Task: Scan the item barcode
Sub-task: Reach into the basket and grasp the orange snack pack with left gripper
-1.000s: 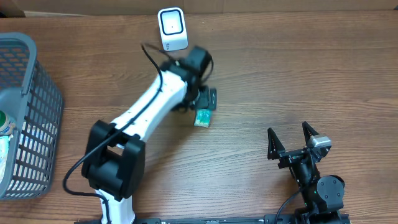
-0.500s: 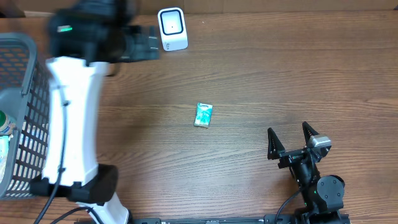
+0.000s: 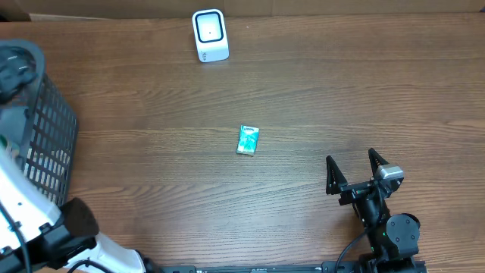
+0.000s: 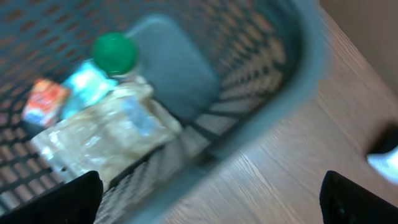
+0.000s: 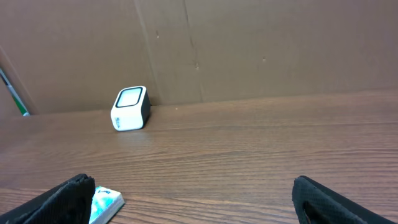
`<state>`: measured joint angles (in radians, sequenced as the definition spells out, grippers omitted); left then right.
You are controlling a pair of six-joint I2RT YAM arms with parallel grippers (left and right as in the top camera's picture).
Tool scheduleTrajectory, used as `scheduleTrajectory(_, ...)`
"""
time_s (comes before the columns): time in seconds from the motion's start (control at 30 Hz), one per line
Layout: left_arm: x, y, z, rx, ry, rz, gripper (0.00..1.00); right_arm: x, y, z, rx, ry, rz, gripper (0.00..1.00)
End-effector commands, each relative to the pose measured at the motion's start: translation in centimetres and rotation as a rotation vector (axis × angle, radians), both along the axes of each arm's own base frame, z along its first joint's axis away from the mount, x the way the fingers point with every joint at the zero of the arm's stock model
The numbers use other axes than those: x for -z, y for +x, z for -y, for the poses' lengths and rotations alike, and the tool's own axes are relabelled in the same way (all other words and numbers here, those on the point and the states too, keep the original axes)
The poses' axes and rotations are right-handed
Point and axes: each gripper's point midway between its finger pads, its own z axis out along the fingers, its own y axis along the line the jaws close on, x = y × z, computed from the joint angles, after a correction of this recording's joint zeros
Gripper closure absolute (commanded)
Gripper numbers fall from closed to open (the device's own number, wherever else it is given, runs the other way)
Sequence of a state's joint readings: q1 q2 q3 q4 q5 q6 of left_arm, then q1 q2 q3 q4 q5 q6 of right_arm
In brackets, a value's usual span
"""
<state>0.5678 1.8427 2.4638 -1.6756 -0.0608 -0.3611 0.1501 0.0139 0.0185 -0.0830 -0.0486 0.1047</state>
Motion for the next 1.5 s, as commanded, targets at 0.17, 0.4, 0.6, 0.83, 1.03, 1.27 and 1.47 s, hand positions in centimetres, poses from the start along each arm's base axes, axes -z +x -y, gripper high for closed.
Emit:
scheduleTrajectory(0.17, -0.2, -4.3, -3.6, -0.18, -0.01, 0.0, 0.05, 0.2, 0.0, 0.0, 0.0, 0.003, 0.003, 0.0)
scheduleTrajectory(0.4, 4.6, -6.3, -6.1, -0.264, -0.055, -0.138, 0.05, 0.2, 0.0, 0.0, 0.0, 0.003, 0.003, 0.0)
scheduleTrajectory(0.6, 8.3, -9.0, -8.3, -0.363, -0.106, -0.216, 0.03, 0.2, 0.0, 0.0, 0.0, 0.003, 0.003, 0.0)
scheduleTrajectory(0.83, 12.4, -12.4, -10.0, -0.45, -0.128, -0.329, 0.06, 0.2, 0.0, 0.0, 0.0, 0.003, 0.003, 0.0)
scheduleTrajectory(1.03, 16.0, -14.1, -10.8, -0.469, -0.109, -0.426, 0.06, 0.2, 0.0, 0.0, 0.0, 0.003, 0.003, 0.0)
scheduleTrajectory(1.27, 18.7, -14.8, -12.0, -0.424, -0.068, -0.473, 0.06, 0.2, 0.0, 0.0, 0.0, 0.003, 0.003, 0.0)
scheduleTrajectory(1.47, 21.3, -15.0, -13.1, -0.336, -0.024, -0.503, 0.08, 0.2, 0.0, 0.0, 0.0, 0.003, 0.003, 0.0)
